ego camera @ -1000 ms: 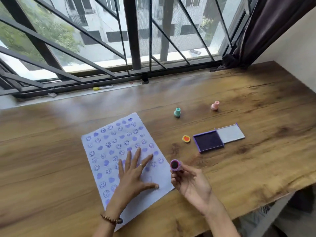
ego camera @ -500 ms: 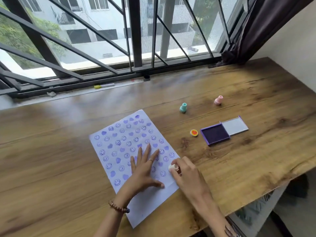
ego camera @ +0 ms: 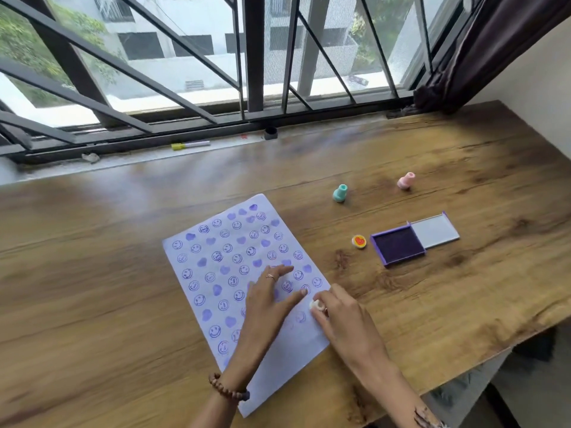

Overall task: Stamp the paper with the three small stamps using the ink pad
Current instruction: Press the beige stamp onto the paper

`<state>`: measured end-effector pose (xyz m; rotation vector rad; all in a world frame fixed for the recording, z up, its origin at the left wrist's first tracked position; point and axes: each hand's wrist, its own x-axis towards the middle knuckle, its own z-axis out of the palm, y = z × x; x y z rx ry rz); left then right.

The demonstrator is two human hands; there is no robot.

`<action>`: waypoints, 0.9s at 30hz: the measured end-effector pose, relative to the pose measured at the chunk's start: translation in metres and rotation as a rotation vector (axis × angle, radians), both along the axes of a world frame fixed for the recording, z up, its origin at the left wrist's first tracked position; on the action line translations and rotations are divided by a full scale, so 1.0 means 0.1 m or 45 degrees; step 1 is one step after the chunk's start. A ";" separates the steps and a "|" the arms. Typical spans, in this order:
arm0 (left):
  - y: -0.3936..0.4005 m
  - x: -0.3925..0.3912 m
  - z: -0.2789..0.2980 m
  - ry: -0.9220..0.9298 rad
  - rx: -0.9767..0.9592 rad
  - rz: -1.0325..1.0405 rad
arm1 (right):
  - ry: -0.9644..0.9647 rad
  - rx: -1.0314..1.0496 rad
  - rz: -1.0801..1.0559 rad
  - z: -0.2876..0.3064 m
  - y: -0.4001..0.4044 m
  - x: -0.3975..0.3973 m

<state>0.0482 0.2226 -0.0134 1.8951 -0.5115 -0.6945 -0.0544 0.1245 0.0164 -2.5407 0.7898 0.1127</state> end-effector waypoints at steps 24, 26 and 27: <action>-0.29 -0.09 0.03 0.385 0.199 -0.119 | -0.063 0.335 -0.021 -0.05 -0.23 0.05; -0.28 -0.10 0.03 0.368 0.198 -0.122 | -0.002 0.469 -0.061 -0.02 -0.32 0.04; -0.28 -0.10 0.04 0.357 0.202 -0.124 | 0.034 0.617 -0.092 0.01 -0.38 0.02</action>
